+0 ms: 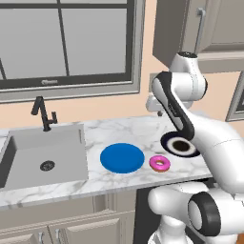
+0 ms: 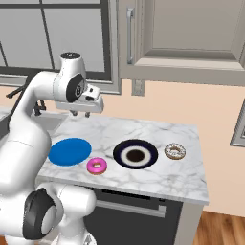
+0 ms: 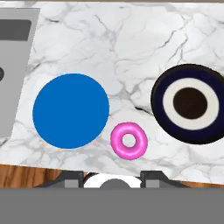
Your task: Place the pastries on the plates.
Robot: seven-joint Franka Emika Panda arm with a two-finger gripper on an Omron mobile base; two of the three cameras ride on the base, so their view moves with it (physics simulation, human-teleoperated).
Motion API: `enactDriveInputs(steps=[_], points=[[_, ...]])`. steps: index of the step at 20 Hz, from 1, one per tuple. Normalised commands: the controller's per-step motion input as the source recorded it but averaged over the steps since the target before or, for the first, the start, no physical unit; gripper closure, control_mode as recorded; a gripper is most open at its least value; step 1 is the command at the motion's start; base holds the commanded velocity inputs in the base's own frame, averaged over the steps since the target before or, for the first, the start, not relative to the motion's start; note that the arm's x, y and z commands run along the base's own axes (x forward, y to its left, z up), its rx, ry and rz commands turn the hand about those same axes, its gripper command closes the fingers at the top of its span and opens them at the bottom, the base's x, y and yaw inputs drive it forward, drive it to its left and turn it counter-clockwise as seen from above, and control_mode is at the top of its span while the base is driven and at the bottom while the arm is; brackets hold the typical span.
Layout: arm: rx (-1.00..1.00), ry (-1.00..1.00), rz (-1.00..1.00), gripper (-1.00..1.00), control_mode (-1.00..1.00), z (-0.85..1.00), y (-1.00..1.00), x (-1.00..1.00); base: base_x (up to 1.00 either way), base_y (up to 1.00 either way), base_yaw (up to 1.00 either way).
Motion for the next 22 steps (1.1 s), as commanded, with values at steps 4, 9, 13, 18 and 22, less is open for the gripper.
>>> enactDriveInputs(steps=[4, 9, 13, 18, 22], points=[[0.0, -0.01, 0.0, -1.0, -1.0, -0.08, 0.0, -0.32, 0.0, 0.0, 0.0], [0.0, 0.0, 0.0, -1.0, -1.0, -0.3, 0.0, -0.63, 0.0, 0.0, 0.0], [0.0, 0.0, 0.0, -1.0, -1.0, -0.39, 0.0, -0.39, 0.0, 0.0, 0.0], [0.0, 0.0, 0.0, -1.0, -1.0, -0.46, 0.0, -0.09, 0.0, 0.0, 0.0], [0.0, 0.0, 0.0, -1.0, -1.0, -0.59, 0.0, 0.0, 0.0, 0.0, 0.0]])
